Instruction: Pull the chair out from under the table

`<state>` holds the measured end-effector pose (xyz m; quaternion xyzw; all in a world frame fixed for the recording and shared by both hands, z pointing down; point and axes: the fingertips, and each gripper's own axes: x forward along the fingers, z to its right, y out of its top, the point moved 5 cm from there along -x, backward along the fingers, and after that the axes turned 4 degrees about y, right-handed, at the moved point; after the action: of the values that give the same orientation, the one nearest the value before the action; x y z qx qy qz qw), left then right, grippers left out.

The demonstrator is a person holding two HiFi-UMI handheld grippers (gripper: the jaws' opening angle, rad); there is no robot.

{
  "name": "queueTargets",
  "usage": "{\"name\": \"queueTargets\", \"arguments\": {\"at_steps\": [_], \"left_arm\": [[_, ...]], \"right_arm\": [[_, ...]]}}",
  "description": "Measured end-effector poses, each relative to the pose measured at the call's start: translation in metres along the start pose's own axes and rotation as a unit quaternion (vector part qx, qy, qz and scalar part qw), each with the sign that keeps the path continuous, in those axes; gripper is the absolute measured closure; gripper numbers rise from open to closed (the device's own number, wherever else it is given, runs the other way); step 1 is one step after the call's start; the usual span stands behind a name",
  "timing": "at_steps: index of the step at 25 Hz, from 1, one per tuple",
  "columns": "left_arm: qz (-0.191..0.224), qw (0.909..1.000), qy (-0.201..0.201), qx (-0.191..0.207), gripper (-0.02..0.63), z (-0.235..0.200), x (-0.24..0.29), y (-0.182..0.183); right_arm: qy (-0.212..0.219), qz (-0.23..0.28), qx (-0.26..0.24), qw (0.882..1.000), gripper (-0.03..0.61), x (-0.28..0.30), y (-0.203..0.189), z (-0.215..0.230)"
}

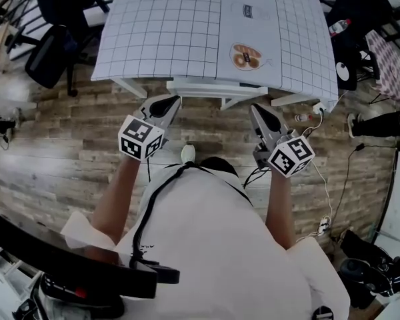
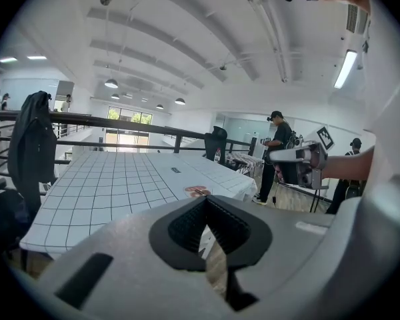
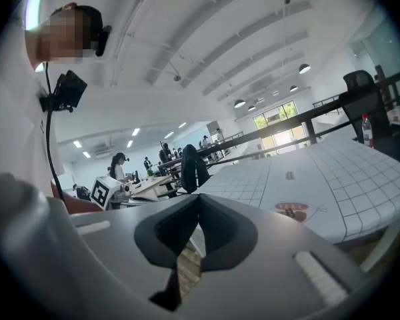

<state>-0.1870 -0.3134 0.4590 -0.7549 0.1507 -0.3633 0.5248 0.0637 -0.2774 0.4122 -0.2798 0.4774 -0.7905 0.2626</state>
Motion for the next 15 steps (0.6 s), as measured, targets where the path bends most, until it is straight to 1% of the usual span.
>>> {"name": "queueTargets", "arguments": {"at_steps": [2, 6, 11, 13, 15], "left_arm": [[0.002, 1.0000, 0.004, 0.002, 0.606, 0.001, 0.001, 0.000], [0.002, 0.9999, 0.013, 0.009, 0.601, 0.006, 0.005, 0.001], [-0.007, 0.9993, 0.028, 0.024, 0.592, 0.010, 0.009, 0.002], [-0.016, 0.9988, 0.037, 0.027, 0.581, 0.013, 0.013, 0.001], [-0.028, 0.9981, 0.045, 0.033, 0.572, 0.014, 0.018, -0.003]], "right_arm": [[0.008, 0.001, 0.001, 1.000, 0.572, 0.002, 0.000, 0.000], [0.004, -0.021, -0.030, 0.999, 0.572, 0.001, -0.003, 0.006], [0.017, -0.035, -0.031, 0.999, 0.572, 0.000, -0.001, 0.027], [0.012, -0.062, -0.056, 0.996, 0.572, 0.000, -0.002, 0.038], [0.005, -0.100, -0.095, 0.990, 0.572, -0.001, -0.005, 0.051]]}}
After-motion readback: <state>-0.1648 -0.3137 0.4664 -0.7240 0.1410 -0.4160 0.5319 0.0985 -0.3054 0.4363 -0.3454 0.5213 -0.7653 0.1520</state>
